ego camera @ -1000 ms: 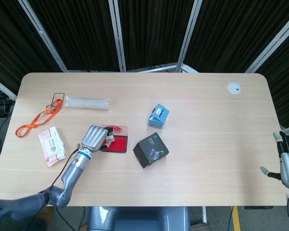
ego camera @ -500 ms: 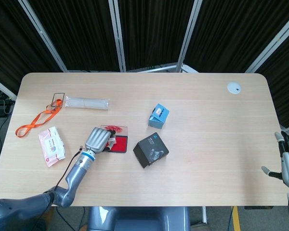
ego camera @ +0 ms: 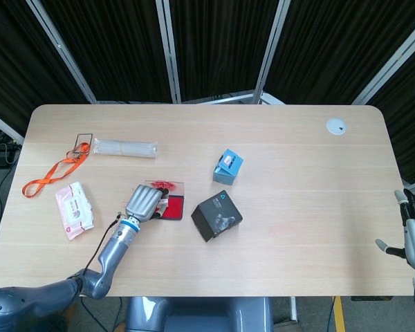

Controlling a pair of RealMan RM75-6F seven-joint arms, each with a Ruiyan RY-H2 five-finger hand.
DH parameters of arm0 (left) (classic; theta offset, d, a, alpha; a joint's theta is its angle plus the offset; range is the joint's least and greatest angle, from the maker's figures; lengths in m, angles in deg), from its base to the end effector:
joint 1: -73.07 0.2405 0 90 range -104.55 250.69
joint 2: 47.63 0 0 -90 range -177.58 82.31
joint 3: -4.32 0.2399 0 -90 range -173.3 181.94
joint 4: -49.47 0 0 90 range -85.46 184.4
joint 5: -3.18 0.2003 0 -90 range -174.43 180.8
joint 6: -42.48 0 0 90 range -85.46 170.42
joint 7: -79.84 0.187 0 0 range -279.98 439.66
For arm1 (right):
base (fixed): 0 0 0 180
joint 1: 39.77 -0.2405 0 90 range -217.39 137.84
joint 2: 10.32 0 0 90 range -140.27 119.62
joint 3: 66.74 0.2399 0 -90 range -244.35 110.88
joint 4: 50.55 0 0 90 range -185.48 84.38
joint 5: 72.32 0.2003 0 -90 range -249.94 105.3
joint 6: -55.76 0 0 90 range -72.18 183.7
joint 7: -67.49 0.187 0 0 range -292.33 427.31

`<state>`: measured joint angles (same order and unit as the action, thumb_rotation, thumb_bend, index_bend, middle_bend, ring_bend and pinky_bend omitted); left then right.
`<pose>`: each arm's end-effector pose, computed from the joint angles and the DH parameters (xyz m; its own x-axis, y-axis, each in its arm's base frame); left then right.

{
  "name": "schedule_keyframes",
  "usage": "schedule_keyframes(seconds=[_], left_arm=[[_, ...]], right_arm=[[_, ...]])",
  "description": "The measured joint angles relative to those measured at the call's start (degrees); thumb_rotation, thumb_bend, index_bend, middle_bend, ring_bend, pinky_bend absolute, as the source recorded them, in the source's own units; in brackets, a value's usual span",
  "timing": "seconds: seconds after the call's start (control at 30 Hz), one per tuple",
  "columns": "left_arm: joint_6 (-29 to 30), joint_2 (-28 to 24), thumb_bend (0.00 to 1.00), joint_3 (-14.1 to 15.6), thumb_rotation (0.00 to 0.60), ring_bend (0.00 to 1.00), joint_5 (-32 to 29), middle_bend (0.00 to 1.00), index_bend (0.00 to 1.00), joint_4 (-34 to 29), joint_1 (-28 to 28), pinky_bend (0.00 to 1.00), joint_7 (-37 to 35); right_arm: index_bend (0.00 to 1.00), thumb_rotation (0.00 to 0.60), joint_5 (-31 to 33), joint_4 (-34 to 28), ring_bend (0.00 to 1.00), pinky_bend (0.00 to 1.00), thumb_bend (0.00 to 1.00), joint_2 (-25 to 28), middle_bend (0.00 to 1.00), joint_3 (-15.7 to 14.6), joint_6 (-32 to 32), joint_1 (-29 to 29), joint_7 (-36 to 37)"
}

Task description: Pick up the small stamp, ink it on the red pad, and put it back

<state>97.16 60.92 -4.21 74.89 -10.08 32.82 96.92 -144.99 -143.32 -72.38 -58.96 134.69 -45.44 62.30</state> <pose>-0.1480 0.3600 -0.1048 0.5158 0.2424 0.8217 0.8282 -0.3865 -0.4058 -0.3277 -0.2394 0.1853 0.4566 -0.0303 0.8892 -0.8691 0.1983 0.4530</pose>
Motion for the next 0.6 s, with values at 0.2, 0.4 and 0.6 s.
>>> schedule_keyframes(seconds=[0.2,0.4,0.6], left_arm=[[1.2,-1.0,0.42,-0.32,0.6,0.89,0.24,0.54,0.52,-1.73,0.33,0.95,0.09],[2.82,-3.74,0.42,-1.0,0.6,0.89,0.55,0.54,0.52,-5.58,0.86,0.95,-0.24],[4.11,-7.57,0.42,-1.49,0.6,0.89,0.78,0.54,0.52,-9.59,1.65,0.95,-0.77]], right_arm=[[0.0,0.6,-0.31,-0.3,0.0,0.0,0.0,0.23,0.0,-0.06,0.23,0.1,0.3],[0.0,0.6,-0.53,-0.55,0.0,0.0,0.0,0.34,0.0,-0.12,0.48,0.19,0.29],[0.0,0.6,-0.79,-0.71,0.0,0.0,0.0,0.34,0.0,-0.24,0.62,0.23,0.14]])
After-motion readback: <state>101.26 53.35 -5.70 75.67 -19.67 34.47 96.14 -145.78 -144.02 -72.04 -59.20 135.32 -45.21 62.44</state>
